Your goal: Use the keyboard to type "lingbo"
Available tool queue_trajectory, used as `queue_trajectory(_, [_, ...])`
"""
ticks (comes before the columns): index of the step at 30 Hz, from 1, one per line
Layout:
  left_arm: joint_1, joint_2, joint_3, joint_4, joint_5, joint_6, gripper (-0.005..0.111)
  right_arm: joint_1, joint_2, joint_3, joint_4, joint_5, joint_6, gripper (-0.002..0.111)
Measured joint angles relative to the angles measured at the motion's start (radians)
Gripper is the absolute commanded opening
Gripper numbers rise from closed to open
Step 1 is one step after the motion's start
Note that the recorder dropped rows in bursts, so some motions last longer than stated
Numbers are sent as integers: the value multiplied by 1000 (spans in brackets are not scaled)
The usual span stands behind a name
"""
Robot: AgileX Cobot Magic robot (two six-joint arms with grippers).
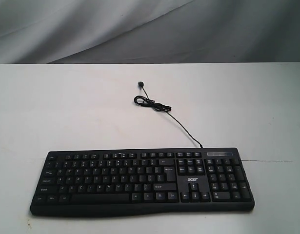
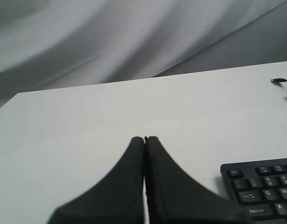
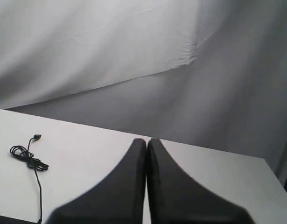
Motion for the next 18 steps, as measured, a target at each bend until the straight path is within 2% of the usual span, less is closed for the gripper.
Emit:
queue_trajectory(5, [0, 0, 0, 0, 0, 0, 0, -9, -90, 65, 0, 2, 0, 0])
queue_trajectory(18, [0, 0, 0, 0, 0, 0, 0, -9, -95, 129, 0, 23, -1, 0])
